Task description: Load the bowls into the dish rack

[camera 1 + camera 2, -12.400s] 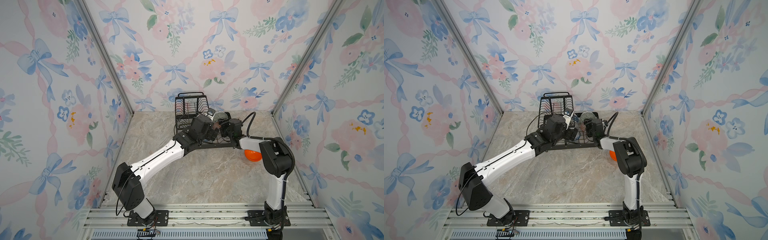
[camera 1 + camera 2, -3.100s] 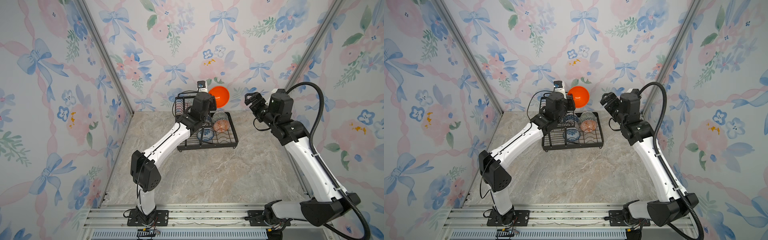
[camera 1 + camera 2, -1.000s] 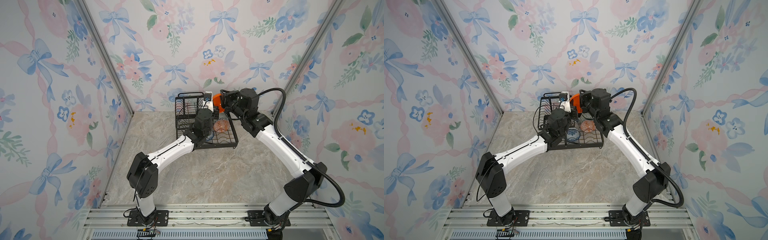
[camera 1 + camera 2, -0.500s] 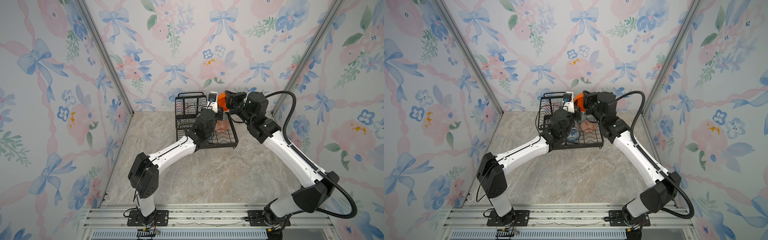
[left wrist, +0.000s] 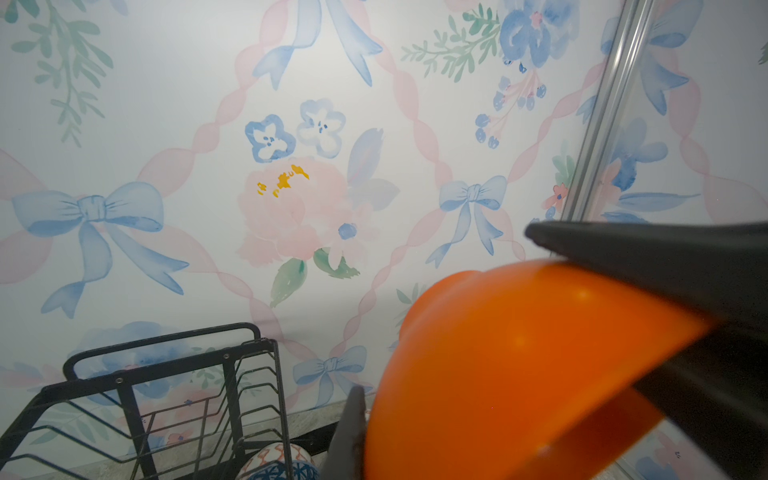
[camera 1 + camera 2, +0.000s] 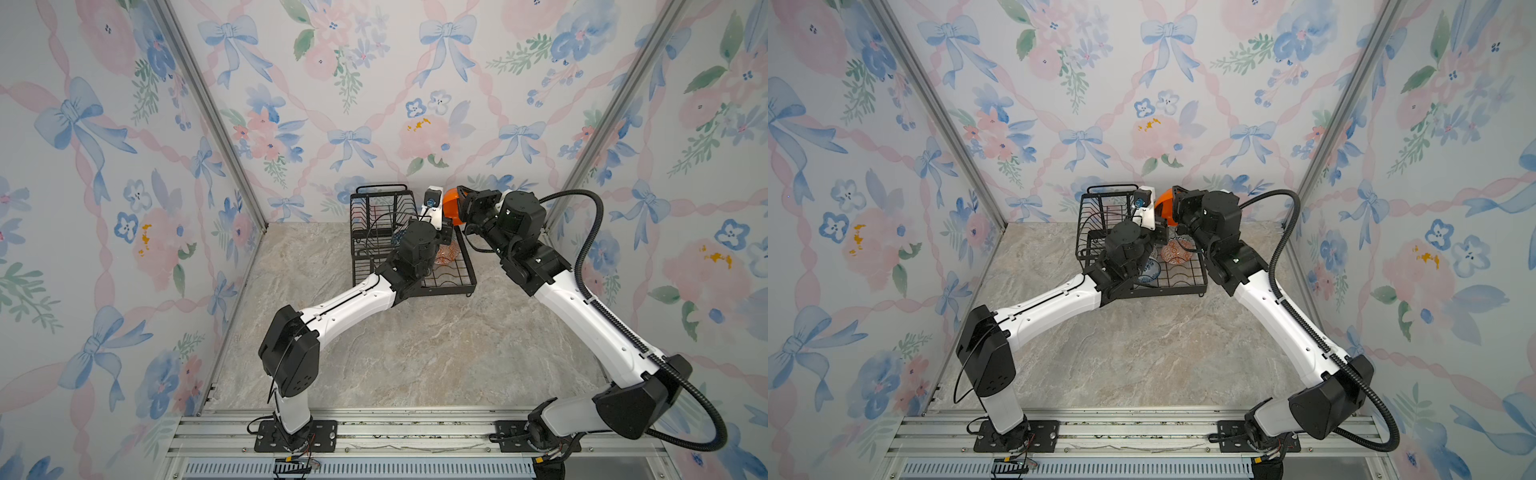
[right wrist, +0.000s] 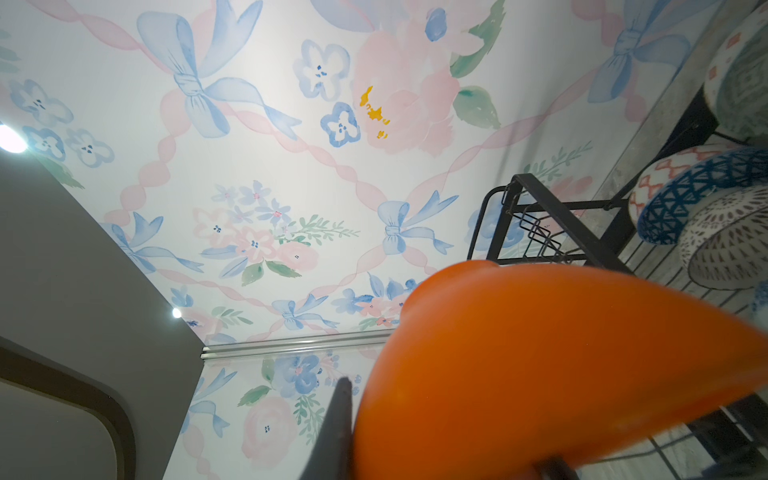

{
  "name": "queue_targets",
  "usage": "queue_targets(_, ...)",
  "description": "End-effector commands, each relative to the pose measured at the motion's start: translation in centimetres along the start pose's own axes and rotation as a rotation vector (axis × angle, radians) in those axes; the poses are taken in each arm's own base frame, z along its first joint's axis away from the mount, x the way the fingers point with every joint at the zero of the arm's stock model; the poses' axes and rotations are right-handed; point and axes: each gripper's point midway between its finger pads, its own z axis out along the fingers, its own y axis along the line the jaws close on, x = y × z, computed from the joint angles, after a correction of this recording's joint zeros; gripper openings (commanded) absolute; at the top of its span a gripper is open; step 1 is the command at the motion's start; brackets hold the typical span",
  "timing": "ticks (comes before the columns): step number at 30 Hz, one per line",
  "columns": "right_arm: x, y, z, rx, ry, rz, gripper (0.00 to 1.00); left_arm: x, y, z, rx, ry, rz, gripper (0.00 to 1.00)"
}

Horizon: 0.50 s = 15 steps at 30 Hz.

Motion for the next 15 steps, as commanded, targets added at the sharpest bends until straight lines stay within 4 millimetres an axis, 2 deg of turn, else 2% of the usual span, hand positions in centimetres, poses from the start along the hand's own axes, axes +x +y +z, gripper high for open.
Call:
queue_targets(1, -1.1, -1.2, 0.2, 0.051, -0.053, -0.115, 0.0, -2.7, 0.7, -1.0, -0.013, -0.052, -0.001, 0.0)
queue_targets(6, -1.0, -1.9, 0.8, 0.055, -0.059, -0.108, 0.0, -2.3, 0.8, -1.1, -0.019, -0.038, 0.028, 0.0)
queue_targets(15, 0.4, -2.0, 2.4, 0.029, -0.019, -0.081, 0.0, -2.5, 1.3, -1.1, -0.044, -0.036, 0.035, 0.12)
